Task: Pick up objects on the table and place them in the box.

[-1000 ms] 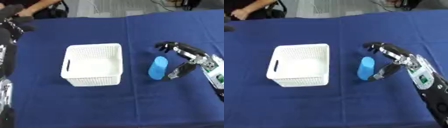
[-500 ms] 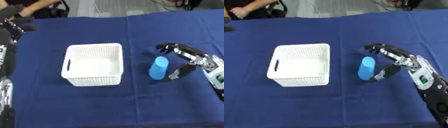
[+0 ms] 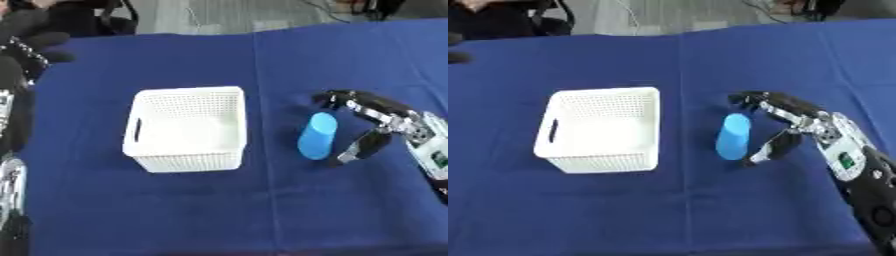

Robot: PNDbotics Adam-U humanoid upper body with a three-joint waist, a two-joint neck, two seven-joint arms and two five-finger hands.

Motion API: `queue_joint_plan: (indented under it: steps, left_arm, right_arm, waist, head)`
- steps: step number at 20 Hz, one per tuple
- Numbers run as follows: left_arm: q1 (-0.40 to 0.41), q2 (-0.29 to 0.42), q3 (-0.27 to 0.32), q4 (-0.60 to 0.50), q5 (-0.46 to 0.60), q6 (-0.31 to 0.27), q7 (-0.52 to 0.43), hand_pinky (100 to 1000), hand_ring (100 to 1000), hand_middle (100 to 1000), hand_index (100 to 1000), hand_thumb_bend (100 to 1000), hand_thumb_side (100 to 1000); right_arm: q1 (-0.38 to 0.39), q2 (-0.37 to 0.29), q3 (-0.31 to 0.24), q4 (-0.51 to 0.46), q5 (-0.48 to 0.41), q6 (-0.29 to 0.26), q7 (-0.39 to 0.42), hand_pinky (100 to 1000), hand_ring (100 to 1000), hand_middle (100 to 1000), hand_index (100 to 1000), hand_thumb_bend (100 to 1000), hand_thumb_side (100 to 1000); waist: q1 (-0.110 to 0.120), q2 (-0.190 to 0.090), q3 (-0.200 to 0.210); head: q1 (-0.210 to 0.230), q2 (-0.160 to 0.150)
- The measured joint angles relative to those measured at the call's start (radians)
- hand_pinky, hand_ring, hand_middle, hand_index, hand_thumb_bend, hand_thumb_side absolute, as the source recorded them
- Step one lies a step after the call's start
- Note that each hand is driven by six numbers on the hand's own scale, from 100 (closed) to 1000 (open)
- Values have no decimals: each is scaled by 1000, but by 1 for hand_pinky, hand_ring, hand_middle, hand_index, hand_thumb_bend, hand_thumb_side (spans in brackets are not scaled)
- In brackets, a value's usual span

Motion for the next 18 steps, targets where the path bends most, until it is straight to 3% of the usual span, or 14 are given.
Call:
queue_joint_plan:
  steps: [18]
  left_arm:
    - [-7, 0, 0, 0, 2, -1, -1, 739, 774, 903, 929, 1000, 771]
  right_arm:
    - [19, 7, 28, -22, 12, -29, 17, 764, 810, 846, 983, 925, 399]
  waist:
    - [0, 0, 0]
  head:
    - [0, 0]
